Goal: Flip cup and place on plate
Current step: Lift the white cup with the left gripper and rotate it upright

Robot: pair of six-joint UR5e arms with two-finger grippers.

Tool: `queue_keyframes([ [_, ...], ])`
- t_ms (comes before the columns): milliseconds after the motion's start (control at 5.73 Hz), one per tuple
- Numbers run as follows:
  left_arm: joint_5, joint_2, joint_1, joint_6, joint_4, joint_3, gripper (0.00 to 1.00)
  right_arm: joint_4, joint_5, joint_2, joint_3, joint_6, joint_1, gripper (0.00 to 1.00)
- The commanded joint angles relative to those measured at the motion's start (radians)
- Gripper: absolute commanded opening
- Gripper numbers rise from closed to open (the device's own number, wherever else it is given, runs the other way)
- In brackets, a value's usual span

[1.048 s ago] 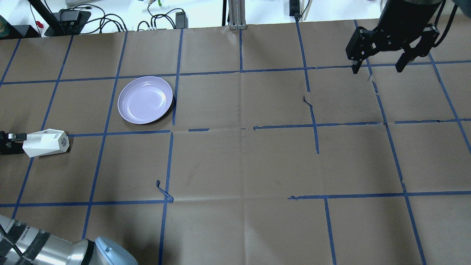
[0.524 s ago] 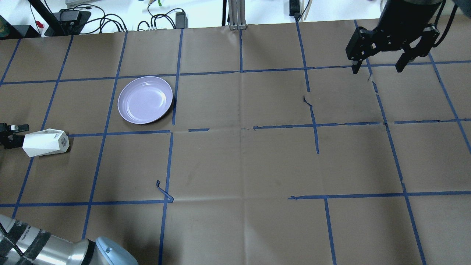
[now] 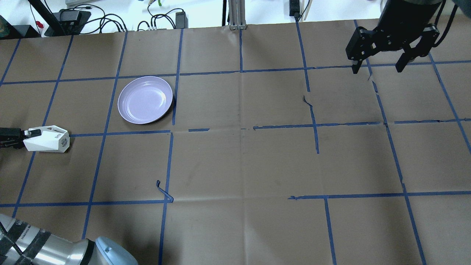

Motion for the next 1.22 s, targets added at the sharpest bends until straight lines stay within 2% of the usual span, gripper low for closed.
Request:
queue_keyframes([
  [0, -0.007, 0.065, 0.002, -0.041, -0.079, 0.016, 0.00, 0.000, 0.000, 0.000, 0.000, 0.000, 0.000, 1.00],
  [349, -0.007, 0.275, -0.004, -0.253, -0.146, 0.014, 0.00, 0.000, 0.000, 0.000, 0.000, 0.000, 0.000, 1.00],
  [698, -0.007, 0.415, -0.018, -0.415, -0.128, 0.013, 0.00, 0.000, 0.000, 0.000, 0.000, 0.000, 0.000, 1.00],
  [873, 0.005, 0.470, -0.086, -0.522, -0.001, -0.001, 0.00, 0.000, 0.000, 0.000, 0.000, 0.000, 0.000, 1.00],
  [1048, 0.075, 0.507, -0.198, -0.741, 0.203, -0.001, 0.00, 0.000, 0.000, 0.000, 0.000, 0.000, 0.000, 1.00],
])
